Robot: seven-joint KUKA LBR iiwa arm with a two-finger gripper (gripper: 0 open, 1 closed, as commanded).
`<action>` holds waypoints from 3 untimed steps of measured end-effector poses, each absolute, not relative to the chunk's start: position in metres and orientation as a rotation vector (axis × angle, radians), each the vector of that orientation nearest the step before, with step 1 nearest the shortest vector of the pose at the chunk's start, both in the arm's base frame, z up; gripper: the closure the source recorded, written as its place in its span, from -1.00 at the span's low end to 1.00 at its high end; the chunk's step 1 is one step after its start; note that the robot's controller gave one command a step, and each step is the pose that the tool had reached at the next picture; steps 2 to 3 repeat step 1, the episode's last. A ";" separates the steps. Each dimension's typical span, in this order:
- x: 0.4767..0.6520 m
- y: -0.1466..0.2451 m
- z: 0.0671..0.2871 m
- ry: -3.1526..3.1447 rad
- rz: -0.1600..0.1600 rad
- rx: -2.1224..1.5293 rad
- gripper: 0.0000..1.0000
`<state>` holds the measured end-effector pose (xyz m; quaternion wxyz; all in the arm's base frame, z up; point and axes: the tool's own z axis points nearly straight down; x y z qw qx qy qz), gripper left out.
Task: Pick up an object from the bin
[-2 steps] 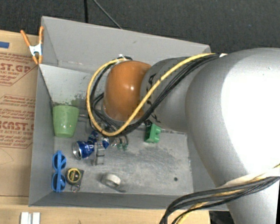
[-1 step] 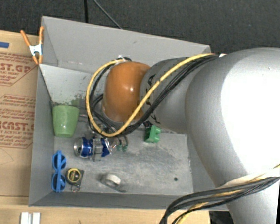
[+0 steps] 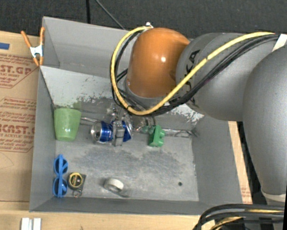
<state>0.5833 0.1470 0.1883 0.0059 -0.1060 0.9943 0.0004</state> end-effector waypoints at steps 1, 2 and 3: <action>0.564 0.110 0.246 3.113 -0.001 -0.357 1.00; 0.564 0.110 0.246 3.113 -0.001 -0.357 1.00; 0.564 0.110 0.246 3.113 -0.001 -0.357 1.00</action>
Offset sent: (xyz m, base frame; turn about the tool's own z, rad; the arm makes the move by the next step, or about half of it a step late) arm -0.0210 -0.0354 0.0533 -0.0186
